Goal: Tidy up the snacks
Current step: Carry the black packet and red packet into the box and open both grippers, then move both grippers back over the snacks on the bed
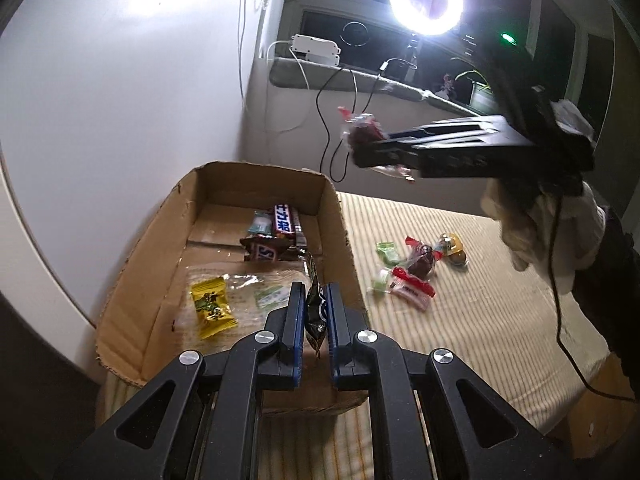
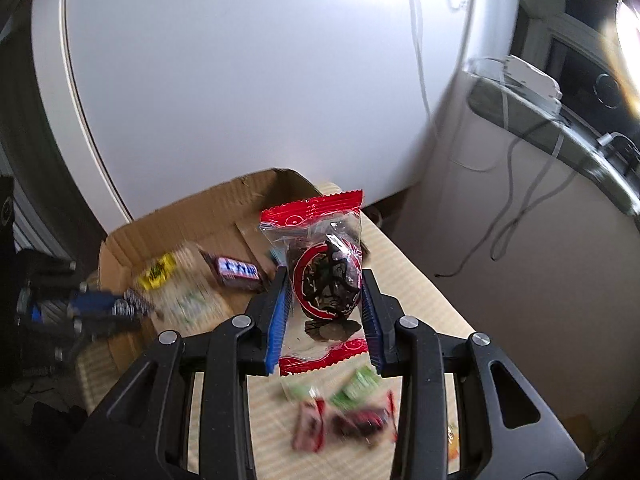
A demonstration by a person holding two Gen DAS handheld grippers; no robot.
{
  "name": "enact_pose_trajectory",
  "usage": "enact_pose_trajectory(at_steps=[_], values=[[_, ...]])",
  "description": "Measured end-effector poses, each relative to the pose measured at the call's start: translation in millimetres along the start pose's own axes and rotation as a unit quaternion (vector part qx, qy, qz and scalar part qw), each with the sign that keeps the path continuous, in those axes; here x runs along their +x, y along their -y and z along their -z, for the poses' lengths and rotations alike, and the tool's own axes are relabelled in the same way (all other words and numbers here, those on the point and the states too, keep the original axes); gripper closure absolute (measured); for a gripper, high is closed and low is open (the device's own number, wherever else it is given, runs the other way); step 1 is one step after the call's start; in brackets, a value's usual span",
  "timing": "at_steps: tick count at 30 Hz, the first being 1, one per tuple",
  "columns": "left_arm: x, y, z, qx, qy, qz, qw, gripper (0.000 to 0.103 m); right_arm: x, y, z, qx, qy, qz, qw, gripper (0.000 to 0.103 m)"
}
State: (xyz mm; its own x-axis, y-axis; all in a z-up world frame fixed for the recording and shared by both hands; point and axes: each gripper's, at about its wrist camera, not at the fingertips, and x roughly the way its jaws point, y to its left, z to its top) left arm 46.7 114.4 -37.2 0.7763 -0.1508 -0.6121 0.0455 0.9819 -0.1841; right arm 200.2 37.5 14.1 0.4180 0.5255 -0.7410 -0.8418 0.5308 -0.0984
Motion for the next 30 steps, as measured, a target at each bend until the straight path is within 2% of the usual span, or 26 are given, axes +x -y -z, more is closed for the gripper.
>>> enact_pose_trajectory(at_steps=[10,22,24,27,28,29,30], values=[[1.7,-10.5,-0.2,-0.011,0.003,0.009,0.9999,0.094,56.8,-30.9,-31.7,-0.018,-0.028,-0.023,0.999,0.068],[6.2,-17.1,-1.8,-0.013,0.000,0.010,0.9999,0.094,95.4,-35.1,-41.1,-0.018,-0.050,-0.032,0.998,0.068],[5.9,-17.1,-2.0,-0.010,0.001,0.008,0.9999,0.091,97.9,-34.7,-41.0,-0.017,-0.050,-0.030,0.998,0.068],[4.6,-17.8,-2.4,-0.011,0.002,0.002,0.9999,0.083,101.0,-33.6,-41.2,-0.014,-0.051,-0.031,0.998,0.061],[4.0,-18.3,-2.4,-0.012,0.003,0.000,0.9999,0.081,100.9,-33.3,-41.0,-0.013,-0.050,-0.033,0.998,0.050],[3.6,-18.4,-2.4,-0.013,0.005,-0.003,0.9999,0.076,100.8,-33.6,-41.1,-0.013,-0.049,-0.034,0.998,0.043],[3.5,-18.8,-2.6,-0.013,0.006,-0.006,0.9999,0.071,98.9,-33.6,-41.6,-0.014,-0.044,-0.031,0.998,0.032]])
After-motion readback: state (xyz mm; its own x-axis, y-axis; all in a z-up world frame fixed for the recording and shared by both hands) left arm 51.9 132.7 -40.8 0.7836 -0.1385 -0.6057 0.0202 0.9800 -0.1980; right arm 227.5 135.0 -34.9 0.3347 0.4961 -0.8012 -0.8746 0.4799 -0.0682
